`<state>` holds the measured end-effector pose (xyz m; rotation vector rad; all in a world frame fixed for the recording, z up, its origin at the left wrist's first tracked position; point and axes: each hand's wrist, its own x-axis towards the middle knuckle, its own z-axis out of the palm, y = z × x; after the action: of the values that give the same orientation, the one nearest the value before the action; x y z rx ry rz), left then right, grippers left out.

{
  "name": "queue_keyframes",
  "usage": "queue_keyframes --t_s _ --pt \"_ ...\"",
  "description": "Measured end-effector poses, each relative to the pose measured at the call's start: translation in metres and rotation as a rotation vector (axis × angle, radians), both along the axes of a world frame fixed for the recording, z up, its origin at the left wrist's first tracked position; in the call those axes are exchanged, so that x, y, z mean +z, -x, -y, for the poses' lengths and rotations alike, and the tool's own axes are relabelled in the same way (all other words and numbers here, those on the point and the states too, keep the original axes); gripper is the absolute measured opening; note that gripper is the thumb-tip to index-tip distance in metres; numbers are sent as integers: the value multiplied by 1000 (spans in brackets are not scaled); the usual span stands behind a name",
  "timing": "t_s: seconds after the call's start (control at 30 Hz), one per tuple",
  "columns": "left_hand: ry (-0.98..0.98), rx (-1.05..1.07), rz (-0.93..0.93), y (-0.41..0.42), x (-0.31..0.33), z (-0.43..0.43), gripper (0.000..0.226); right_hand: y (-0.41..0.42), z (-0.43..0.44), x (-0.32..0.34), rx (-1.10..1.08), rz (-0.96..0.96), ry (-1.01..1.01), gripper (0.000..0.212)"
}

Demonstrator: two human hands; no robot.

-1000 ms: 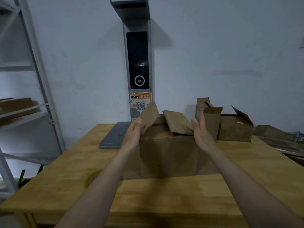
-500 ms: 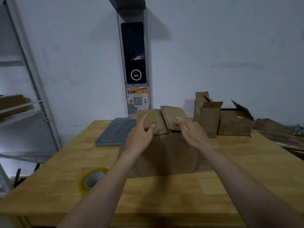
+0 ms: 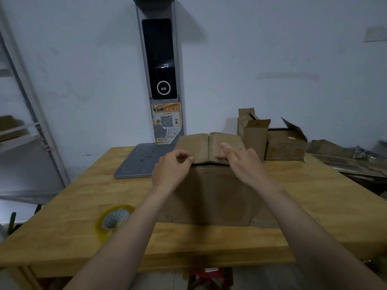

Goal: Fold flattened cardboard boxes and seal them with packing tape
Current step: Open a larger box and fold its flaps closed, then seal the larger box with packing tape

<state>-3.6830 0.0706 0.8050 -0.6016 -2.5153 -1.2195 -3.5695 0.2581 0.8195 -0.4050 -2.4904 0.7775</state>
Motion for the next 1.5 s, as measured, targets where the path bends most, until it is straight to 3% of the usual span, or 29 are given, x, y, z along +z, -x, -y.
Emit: queue_keyframes --t_s 0.2,0.33,0.47,0.7,0.77,0.87,0.93,1.03,1.1,1.2,1.27,1.4,1.5 --pt "99 -13 -87 -22 -4 -3 24 -11 -3 1 4 36 -22 82" --pt "150 -32 -56 -17 -3 -1 27 -8 3 -2 29 108 -151 93" --pt "141 -56 -43 -13 -4 -1 30 -5 13 -4 35 229 -296 80" --pt "44 -257 28 -17 -7 16 27 -5 40 -3 -42 301 -318 57" --pt "17 -292 44 -19 -9 30 31 -6 49 -2 -71 327 -295 60" --pt "13 -126 59 -19 -22 61 39 -6 65 4 -133 400 -284 77" --pt "152 55 107 -15 -36 88 49 -5 78 5 -173 430 -302 90" --pt "556 203 334 -3 -61 128 60 0 99 -2 -216 447 -323 105" --pt "794 189 487 4 -80 144 53 3 106 -7 -239 430 -322 110" --pt "969 176 482 11 -108 153 26 6 107 -12 -246 390 -310 112" --pt "894 248 427 11 -117 156 19 5 104 -15 -232 381 -312 110" --pt "653 308 338 20 -113 163 41 3 102 -18 -162 370 -350 87" --pt "493 247 249 30 -89 161 41 4 101 -10 -150 353 -353 83"
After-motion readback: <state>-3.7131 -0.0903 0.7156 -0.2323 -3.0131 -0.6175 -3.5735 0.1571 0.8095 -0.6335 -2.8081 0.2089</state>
